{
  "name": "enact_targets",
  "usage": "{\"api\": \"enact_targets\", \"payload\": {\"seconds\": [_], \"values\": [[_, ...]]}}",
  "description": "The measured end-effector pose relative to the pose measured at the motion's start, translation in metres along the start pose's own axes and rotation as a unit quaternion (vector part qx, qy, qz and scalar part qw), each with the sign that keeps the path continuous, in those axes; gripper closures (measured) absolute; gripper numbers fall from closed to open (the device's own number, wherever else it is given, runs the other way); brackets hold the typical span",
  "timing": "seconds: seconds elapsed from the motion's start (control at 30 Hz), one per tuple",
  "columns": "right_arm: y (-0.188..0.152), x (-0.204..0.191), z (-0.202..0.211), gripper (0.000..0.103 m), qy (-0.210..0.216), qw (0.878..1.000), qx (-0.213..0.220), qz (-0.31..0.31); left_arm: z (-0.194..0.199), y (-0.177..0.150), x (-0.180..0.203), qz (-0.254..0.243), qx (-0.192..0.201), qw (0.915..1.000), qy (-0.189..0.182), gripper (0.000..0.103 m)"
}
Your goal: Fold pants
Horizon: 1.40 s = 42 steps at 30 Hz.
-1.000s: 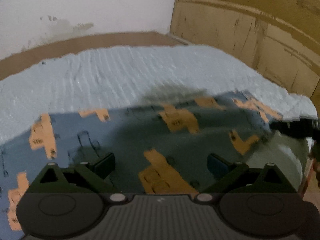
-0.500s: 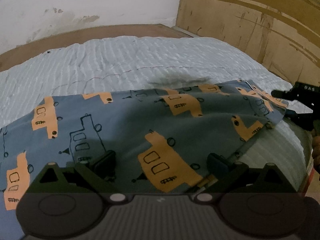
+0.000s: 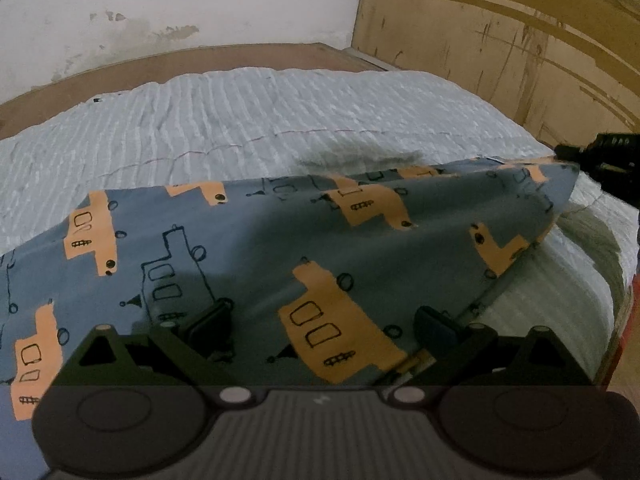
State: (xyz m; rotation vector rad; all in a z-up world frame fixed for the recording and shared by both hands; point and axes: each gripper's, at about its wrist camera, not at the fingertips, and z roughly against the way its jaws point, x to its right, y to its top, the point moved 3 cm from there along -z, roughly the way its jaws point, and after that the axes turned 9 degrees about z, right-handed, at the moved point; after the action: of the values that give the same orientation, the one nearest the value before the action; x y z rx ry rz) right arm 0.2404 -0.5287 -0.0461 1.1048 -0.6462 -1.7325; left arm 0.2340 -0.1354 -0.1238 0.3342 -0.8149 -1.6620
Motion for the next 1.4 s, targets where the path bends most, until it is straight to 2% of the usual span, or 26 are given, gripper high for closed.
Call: {"api": "enact_targets", "payload": {"seconds": [0.07, 0.2, 0.27, 0.3, 0.33, 0.43, 0.53, 0.63, 0.8, 0.87, 0.9, 0.93, 1.0, 1.07, 1.17, 1.23, 1.4], "values": [[-0.003, 0.004, 0.0, 0.098, -0.003, 1.0, -0.007, -0.001, 0.001, 0.001, -0.001, 0.004, -0.001, 1.0, -0.003, 0.003], [-0.027, 0.014, -0.015, 0.095, -0.02, 0.998, -0.05, -0.011, 0.002, 0.004, -0.002, 0.013, -0.007, 0.9998, -0.01, 0.003], [-0.036, 0.019, -0.015, 0.085, -0.033, 0.998, -0.059, -0.019, 0.003, 0.007, -0.002, 0.019, -0.009, 0.9996, -0.017, 0.003], [-0.04, 0.021, -0.013, 0.076, -0.039, 0.997, -0.059, -0.022, 0.004, 0.009, -0.002, 0.02, -0.01, 0.9995, -0.02, 0.003], [-0.043, 0.022, -0.009, 0.062, -0.04, 0.997, -0.057, -0.024, 0.004, 0.011, -0.001, 0.02, -0.009, 0.9995, -0.022, 0.003], [-0.049, 0.02, 0.005, 0.043, -0.022, 0.998, -0.049, -0.022, 0.005, 0.021, 0.004, 0.018, 0.004, 0.9995, -0.026, 0.003], [-0.049, 0.012, 0.017, 0.035, -0.004, 0.998, -0.061, -0.013, 0.0, 0.029, 0.014, 0.013, 0.012, 0.9993, -0.034, 0.003], [-0.05, 0.004, 0.017, 0.033, 0.013, 0.995, -0.094, -0.008, -0.008, 0.031, 0.031, -0.008, 0.01, 0.9989, -0.044, 0.003], [-0.055, 0.001, 0.001, 0.033, 0.034, 0.991, -0.128, -0.032, -0.024, 0.027, 0.048, -0.024, -0.005, 0.9984, -0.05, 0.003], [-0.054, 0.002, -0.005, 0.041, 0.038, 0.991, -0.12, -0.052, -0.028, 0.025, 0.051, -0.026, -0.011, 0.9984, -0.049, 0.003], [-0.055, 0.005, -0.008, 0.055, 0.036, 0.99, -0.116, -0.066, -0.03, 0.024, 0.051, -0.027, -0.012, 0.9985, -0.046, 0.003], [-0.055, 0.009, -0.012, 0.074, 0.028, 0.99, -0.112, -0.086, -0.031, 0.022, 0.052, -0.029, -0.014, 0.9985, -0.044, 0.003], [-0.056, 0.017, -0.015, 0.09, 0.019, 0.986, -0.098, -0.132, -0.032, 0.02, 0.051, -0.035, -0.019, 0.9983, -0.041, 0.003], [-0.053, 0.018, -0.013, 0.092, 0.014, 0.986, -0.071, -0.148, -0.032, 0.018, 0.051, -0.043, -0.025, 0.998, -0.039, 0.003], [-0.038, 0.008, -0.01, 0.093, 0.012, 0.992, -0.044, -0.116, -0.029, 0.016, 0.05, -0.05, -0.029, 0.9974, -0.043, 0.003], [-0.032, 0.003, -0.013, 0.093, 0.007, 0.994, -0.049, -0.099, -0.029, 0.016, 0.049, -0.053, -0.031, 0.997, -0.047, 0.003], [-0.039, 0.009, -0.018, 0.092, -0.007, 0.992, -0.078, -0.103, -0.025, 0.018, 0.045, -0.034, -0.028, 0.9972, -0.06, 0.003]]}}
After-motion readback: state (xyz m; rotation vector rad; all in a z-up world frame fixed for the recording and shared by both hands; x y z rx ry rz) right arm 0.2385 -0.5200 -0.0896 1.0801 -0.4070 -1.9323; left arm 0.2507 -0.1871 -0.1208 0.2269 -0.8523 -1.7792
